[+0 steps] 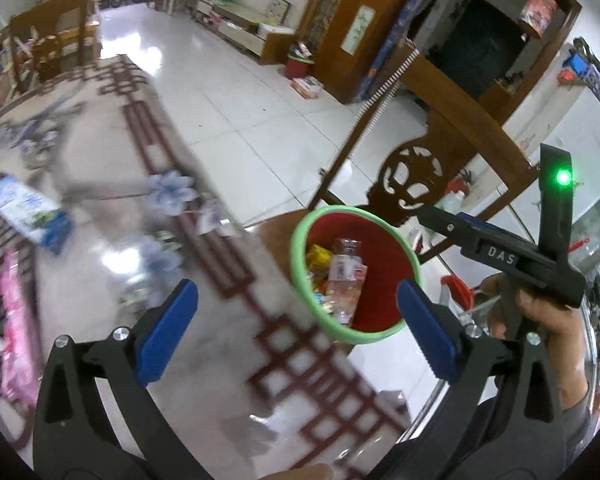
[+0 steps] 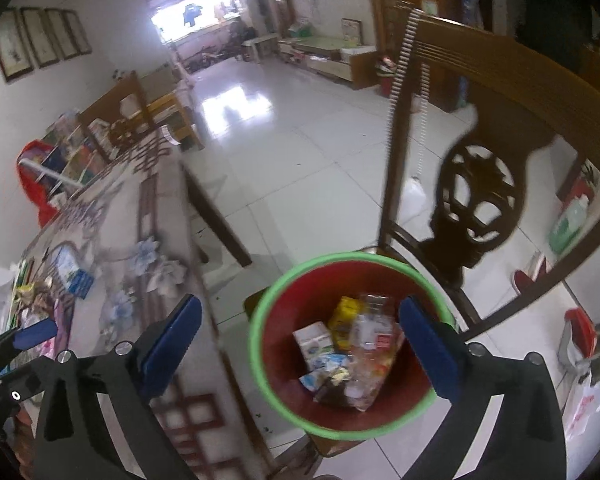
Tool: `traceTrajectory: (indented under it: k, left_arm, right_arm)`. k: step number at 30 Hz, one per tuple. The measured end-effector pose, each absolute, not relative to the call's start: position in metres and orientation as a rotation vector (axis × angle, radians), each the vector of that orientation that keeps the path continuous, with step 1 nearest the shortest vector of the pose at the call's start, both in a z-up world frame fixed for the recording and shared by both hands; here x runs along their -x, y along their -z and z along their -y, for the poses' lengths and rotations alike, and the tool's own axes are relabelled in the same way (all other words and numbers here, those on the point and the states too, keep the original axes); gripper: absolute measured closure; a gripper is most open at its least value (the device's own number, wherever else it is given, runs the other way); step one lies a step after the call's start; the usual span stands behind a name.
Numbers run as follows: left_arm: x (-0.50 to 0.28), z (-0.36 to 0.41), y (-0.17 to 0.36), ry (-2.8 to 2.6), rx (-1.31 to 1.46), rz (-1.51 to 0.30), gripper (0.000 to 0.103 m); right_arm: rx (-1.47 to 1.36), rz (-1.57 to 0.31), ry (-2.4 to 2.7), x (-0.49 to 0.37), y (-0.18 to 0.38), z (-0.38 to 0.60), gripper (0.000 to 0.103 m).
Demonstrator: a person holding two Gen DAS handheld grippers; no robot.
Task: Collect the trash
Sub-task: 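Move both tools back over the table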
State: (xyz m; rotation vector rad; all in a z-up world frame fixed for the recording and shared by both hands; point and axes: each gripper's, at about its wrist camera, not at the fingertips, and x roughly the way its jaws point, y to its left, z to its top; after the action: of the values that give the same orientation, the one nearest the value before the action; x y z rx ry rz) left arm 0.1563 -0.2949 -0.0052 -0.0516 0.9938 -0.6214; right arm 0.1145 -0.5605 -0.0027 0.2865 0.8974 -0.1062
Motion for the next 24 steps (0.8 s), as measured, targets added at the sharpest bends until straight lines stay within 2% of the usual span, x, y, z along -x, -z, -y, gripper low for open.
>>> traceTrajectory:
  k: [16,24]
  left_arm:
    - [-0.128,0.066,-0.017,0.282,0.198,-0.935,0.006]
    - [-0.116,-0.011,-0.011,0.164,0.244,-0.931,0.006]
  right_arm:
    - [-0.049,-0.913,-0.234,-0.149,-0.015,0.349,0.008]
    - [0.007,-0.953,-0.331,-0.158,-0.002,0.278,0.008]
